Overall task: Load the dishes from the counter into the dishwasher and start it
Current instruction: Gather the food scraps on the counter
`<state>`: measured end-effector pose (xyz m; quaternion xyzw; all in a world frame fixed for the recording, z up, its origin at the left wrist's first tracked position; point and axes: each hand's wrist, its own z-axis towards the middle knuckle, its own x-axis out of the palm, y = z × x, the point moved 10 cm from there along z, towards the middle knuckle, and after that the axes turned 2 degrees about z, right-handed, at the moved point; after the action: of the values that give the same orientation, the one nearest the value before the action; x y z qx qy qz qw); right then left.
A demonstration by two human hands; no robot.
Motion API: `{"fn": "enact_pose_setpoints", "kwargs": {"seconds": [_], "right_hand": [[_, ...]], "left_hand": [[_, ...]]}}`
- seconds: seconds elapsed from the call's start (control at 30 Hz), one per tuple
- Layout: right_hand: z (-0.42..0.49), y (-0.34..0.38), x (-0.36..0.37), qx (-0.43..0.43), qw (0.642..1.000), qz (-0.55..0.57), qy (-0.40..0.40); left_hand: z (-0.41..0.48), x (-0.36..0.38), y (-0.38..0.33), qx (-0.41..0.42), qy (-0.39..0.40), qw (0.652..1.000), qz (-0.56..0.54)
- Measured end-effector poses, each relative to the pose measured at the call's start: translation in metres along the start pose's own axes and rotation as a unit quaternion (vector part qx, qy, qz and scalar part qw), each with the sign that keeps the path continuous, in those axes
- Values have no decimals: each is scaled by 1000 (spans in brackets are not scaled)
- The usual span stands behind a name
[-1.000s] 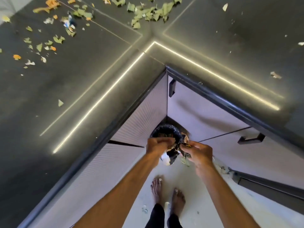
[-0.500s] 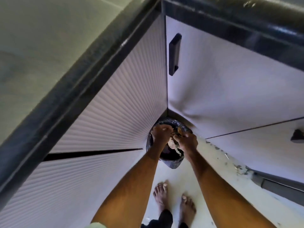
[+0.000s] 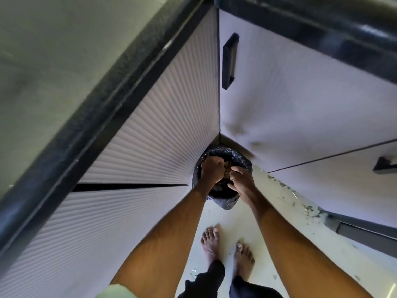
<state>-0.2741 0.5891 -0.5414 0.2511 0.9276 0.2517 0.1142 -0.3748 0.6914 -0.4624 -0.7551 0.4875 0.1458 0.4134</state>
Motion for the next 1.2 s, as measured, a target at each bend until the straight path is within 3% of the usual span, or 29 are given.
{"fn": "enact_pose_setpoints", "kwargs": {"seconds": [0.23,0.37,0.53,0.73,0.9,1.0,1.1,1.2], "right_hand": [[-116,87,-21,-106,993,39,-20],[-228,163,-36,-191,979,49,-46],[-349,256,-42,-366,930,0,-24],[-438,321,-12,-465,883,-60,6],[-480,344,62,-513,837,-174,81],[-489,340,118,-541,798,-237,122],[-488,335,166,-567,766,-271,137],[-478,339,197,-574,761,-273,129]], "left_hand": [[-95,-75,-59,12,-17,997,-72],[-174,-141,-112,94,-54,989,-105],[-262,-228,-170,223,-135,961,-94],[-331,-317,-190,283,-230,926,-95],[-352,-385,-139,221,-327,915,-87],[-358,-411,-80,140,-396,907,-35],[-340,-410,-14,1,-387,922,19],[-310,-402,19,-100,-352,928,64]]}}
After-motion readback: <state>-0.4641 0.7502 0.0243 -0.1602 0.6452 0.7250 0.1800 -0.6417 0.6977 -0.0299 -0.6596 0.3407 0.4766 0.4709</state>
